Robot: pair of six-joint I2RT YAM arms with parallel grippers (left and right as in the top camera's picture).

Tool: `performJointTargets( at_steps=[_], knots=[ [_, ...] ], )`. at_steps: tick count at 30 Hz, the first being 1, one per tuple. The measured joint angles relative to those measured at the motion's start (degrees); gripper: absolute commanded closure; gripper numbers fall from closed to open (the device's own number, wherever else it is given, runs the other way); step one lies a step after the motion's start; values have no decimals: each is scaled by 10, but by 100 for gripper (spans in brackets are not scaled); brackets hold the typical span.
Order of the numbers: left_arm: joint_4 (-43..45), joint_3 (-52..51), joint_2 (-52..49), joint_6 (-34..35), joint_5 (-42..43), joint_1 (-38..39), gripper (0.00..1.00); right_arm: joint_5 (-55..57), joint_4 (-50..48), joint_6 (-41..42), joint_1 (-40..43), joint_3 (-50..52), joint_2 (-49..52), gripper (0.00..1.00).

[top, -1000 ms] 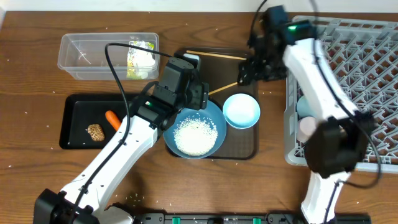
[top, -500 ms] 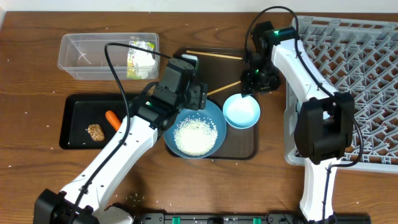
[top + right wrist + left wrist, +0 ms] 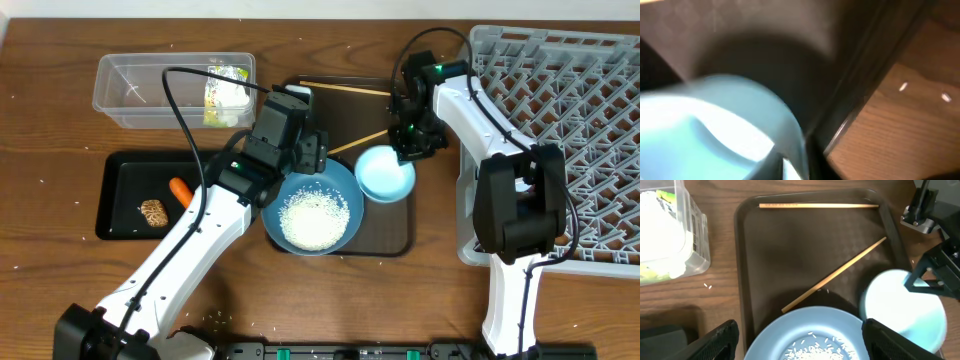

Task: Sort waste into correct bins and load items into the dishwasher rack
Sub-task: 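Reach the right gripper to the small blue bowl and grasp it, then lift the small bowl with the right gripper and carry it to the rack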

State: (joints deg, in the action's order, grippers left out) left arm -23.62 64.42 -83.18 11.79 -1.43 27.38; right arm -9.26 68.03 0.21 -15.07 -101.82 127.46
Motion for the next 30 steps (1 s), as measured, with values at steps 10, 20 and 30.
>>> performJointTargets(
  at_steps=[10, 20, 30],
  knots=[
    [0, 0, 0, 0, -1, 0, 20, -2, -3, 1, 0, -2, 0, 99],
    [0, 0, 0, 0, -1, 0, 19, 17, 2, 6, 20, -62, -34, 99],
    [0, 0, 0, -2, -3, 0, 11, 35, 4, 9, 68, -82, -123, 58]
  ],
)
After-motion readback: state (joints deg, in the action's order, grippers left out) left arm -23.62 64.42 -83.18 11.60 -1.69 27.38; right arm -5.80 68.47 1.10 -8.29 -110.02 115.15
